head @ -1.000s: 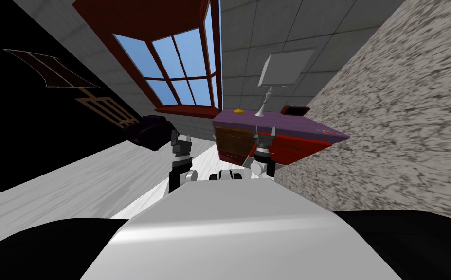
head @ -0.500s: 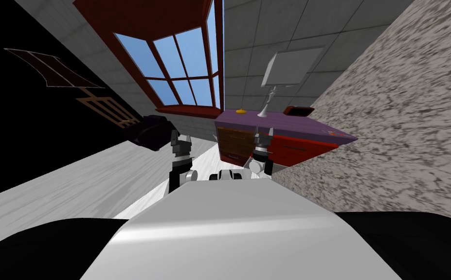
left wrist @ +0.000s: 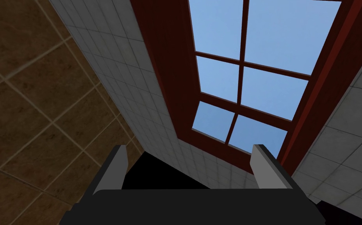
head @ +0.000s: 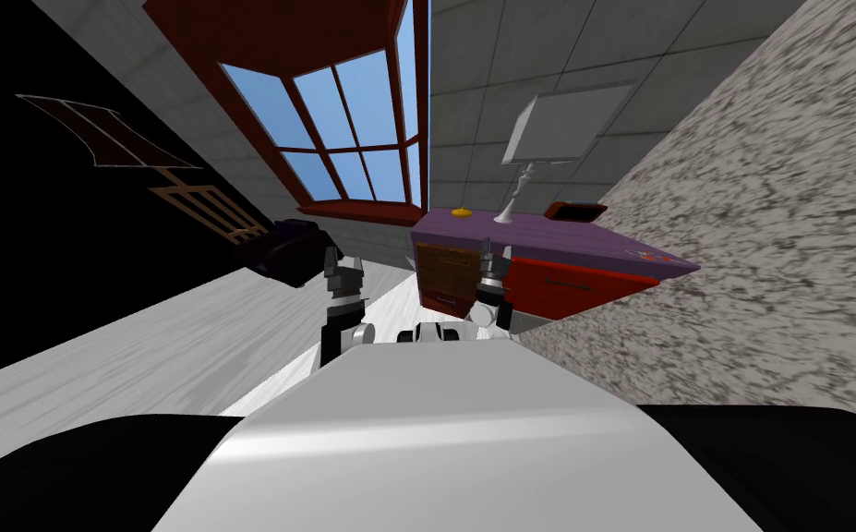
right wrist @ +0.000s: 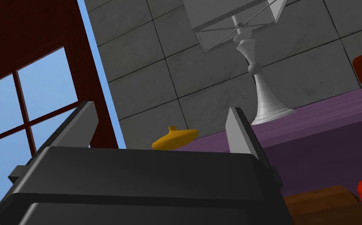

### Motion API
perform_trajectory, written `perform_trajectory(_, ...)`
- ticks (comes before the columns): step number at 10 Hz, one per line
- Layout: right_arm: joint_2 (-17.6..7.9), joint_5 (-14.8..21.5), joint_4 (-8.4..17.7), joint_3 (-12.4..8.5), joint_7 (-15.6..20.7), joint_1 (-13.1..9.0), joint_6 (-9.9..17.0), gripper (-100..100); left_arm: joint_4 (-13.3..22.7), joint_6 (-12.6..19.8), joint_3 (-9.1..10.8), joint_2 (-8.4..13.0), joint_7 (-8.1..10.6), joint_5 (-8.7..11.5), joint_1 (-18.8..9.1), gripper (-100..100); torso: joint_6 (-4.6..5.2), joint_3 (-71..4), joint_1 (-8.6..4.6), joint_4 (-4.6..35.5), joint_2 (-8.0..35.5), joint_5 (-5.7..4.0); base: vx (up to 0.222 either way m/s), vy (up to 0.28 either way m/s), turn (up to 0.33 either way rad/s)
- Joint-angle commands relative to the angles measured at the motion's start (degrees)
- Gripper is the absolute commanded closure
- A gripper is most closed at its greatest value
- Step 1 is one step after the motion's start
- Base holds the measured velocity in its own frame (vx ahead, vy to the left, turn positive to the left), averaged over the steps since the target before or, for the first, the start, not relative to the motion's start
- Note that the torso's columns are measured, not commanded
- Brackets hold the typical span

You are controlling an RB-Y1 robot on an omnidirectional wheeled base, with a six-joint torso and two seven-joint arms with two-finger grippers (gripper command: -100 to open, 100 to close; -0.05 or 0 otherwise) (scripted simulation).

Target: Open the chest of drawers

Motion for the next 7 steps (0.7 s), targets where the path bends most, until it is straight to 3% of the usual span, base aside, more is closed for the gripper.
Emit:
perform_trajectory(1, 0.00, -1.42, 0.49, 0.32, -3.41, -0.38, -0.46, -100, 0.00, 0.00, 0.00, 0.00, 0.00, 0.00, 0.00, 0, 0.01, 0.01, -0.03, 0.01, 0.02, 0.00, 0.014, 0.029, 0.000)
perform_trajectory(4, -0.01, -6.09, 2.91, 1.90, -8.53, -1.63, -2.16, -100, 0.00, 0.00, 0.00, 0.00, 0.00, 0.00, 0.00, 0, 0.01, -0.03, 0.01, -0.01, -0.04, 0.01, 0.025, 0.047, 0.018)
perform_trajectory(7, -0.03, -8.23, 4.22, 2.70, -13.31, -2.14, -2.97, -100, 0.00, 0.00, 0.00, 0.00, 0.00, 0.00, 0.00, 0, 0.00, -0.04, 0.00, -0.02, -0.07, 0.00, 0.028, 0.048, 0.016)
